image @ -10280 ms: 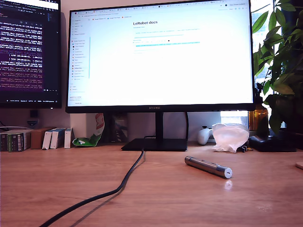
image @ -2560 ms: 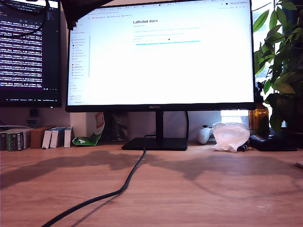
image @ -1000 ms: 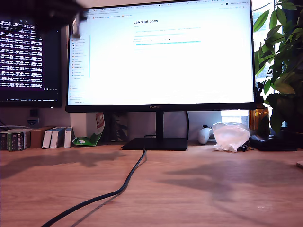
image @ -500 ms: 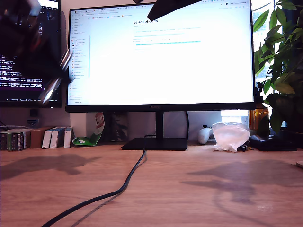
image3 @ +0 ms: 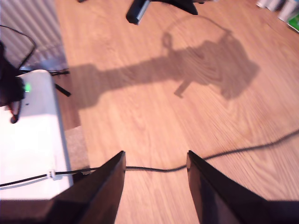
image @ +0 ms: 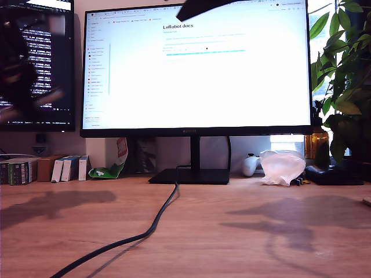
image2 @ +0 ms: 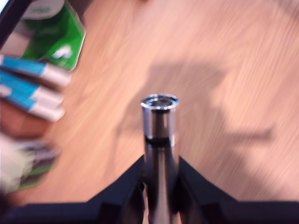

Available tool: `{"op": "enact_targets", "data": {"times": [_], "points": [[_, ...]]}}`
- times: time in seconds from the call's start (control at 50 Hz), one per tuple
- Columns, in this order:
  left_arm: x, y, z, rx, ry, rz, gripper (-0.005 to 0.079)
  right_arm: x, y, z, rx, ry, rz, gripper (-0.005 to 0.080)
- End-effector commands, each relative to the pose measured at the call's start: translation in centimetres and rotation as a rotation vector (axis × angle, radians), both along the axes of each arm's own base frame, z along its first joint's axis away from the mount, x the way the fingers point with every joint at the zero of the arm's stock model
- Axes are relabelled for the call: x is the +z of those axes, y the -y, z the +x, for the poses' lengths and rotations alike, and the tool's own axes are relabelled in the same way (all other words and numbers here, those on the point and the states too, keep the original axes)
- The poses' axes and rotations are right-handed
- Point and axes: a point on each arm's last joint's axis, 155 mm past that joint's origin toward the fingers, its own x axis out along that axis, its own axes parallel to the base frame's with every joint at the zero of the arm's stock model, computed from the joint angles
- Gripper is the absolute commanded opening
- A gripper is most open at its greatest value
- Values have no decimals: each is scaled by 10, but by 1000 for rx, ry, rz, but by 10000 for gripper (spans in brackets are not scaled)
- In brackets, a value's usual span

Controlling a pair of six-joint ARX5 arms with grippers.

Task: Pick the metallic laser pointer with your right arm, pass it to your left arm, then place it down to the left side of the table

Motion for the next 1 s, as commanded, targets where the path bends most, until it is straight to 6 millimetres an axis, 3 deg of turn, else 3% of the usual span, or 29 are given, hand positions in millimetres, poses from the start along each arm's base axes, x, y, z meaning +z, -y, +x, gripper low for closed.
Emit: {"op": "enact_targets", "data": {"times": [0.0,0.28,0.64,0.98], "points": [[-19,-7,-10,-38,-62,88,-24,-5,-2,0,9,-8,-1,377],[-27,-35,-16,-211,-118,381,-24,-4,-4,-3,20,-16,7,377],[-79,-28,-24,-324,-291,438,-24,-3,-5,-4,29,-16,10,377],[-112,-8,-42,-381,-415,318,-24,-1,-7,-2,29,-5,20,377]]}}
